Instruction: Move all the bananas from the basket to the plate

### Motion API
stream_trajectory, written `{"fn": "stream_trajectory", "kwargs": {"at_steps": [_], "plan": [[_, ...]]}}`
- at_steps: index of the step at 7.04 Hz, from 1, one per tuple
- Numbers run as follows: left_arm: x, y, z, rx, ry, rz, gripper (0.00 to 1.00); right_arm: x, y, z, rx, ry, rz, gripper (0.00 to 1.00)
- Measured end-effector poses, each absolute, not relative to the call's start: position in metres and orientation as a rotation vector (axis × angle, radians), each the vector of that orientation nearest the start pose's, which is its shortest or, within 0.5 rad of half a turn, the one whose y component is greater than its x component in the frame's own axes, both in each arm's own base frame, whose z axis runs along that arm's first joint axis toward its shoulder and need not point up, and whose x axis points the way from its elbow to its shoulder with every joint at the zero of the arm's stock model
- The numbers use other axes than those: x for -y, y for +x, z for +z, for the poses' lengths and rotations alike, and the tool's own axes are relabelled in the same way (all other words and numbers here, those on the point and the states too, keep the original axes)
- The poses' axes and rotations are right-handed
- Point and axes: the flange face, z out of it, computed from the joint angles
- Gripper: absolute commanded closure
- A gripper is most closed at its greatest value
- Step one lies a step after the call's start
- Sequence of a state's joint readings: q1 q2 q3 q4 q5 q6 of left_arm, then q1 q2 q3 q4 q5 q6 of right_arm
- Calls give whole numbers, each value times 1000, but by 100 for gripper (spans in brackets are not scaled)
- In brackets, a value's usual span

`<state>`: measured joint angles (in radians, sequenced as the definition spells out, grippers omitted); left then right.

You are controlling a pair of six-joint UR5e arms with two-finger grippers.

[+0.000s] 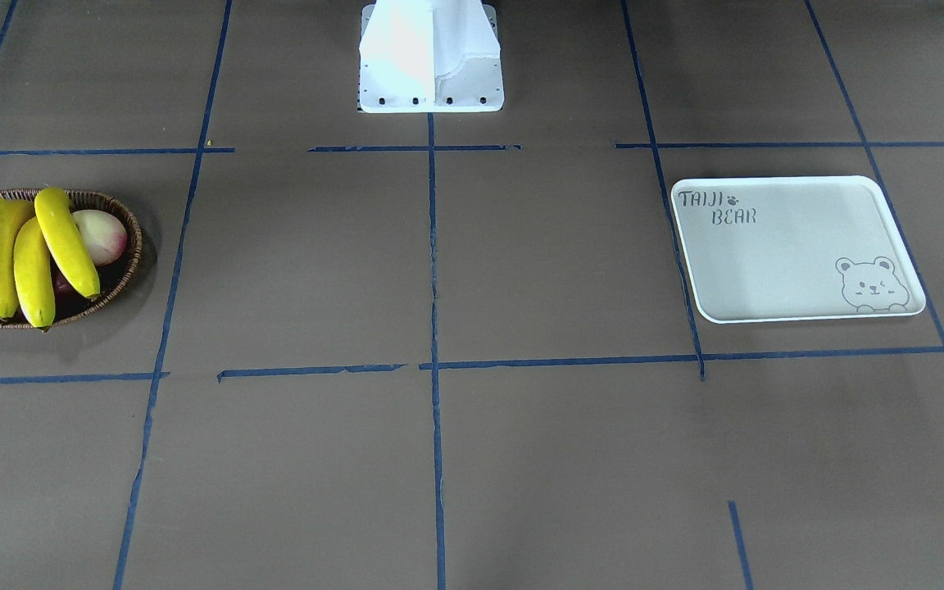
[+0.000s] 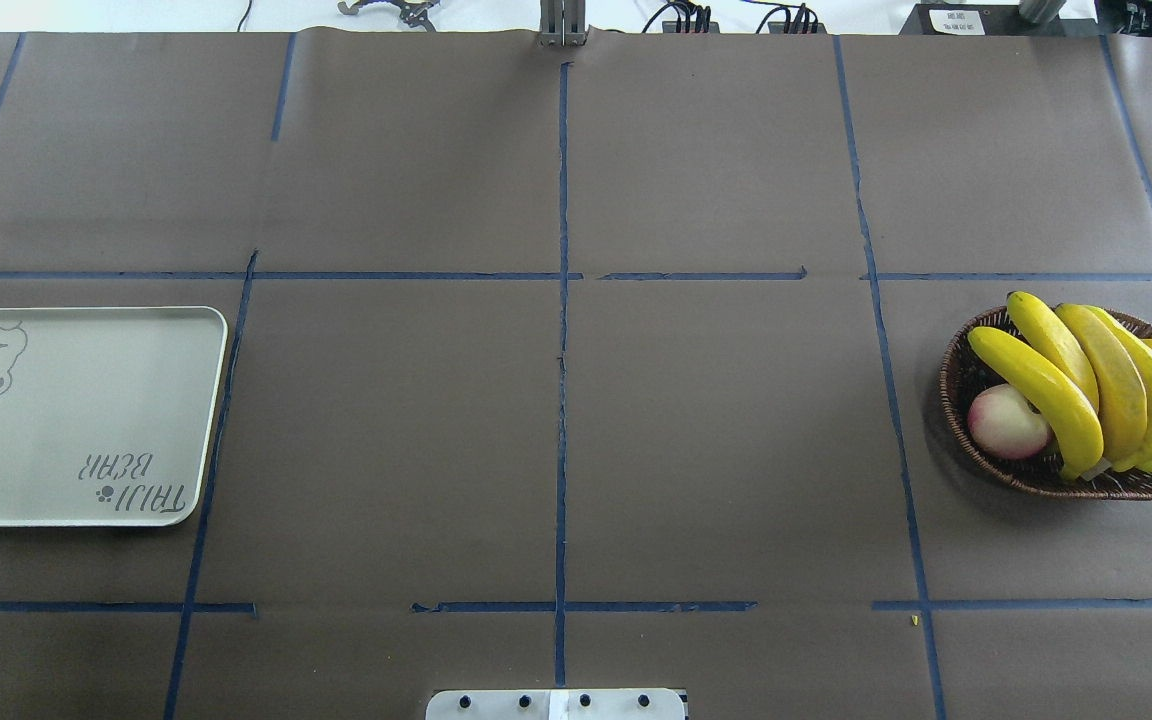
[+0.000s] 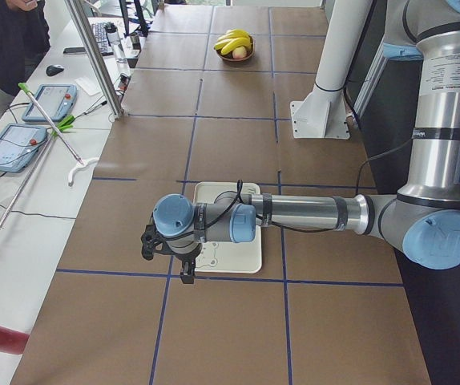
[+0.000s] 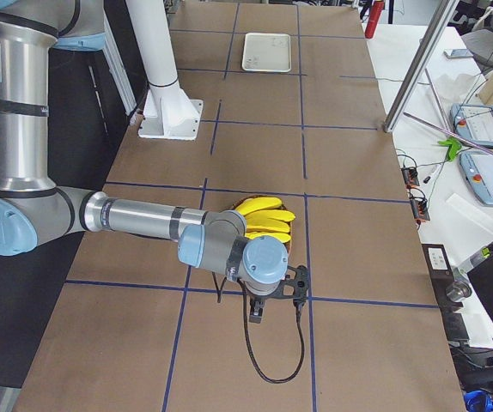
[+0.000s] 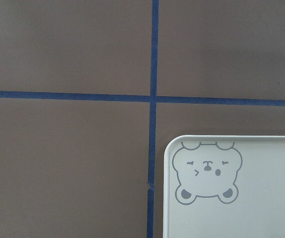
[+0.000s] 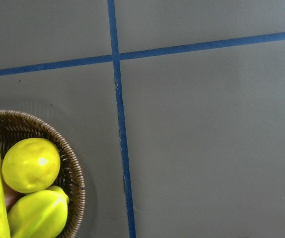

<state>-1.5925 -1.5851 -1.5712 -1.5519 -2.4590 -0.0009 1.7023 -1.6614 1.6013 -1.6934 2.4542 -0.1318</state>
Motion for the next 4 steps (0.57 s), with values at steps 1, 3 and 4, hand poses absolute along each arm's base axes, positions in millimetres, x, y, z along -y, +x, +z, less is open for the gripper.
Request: {"fn": "stream_trajectory", "kwargs": {"at_steps": [1,3,4], "plan": [[496,-67,646,-888,5,-22,0,428,113,690,896,-54,80,0],[496,-67,648,-888,2,-21,0,429,113,690,896,-54,78,0],[496,-67,648,-888,2,-21,0,429,113,689,896,-53,77,0]]}}
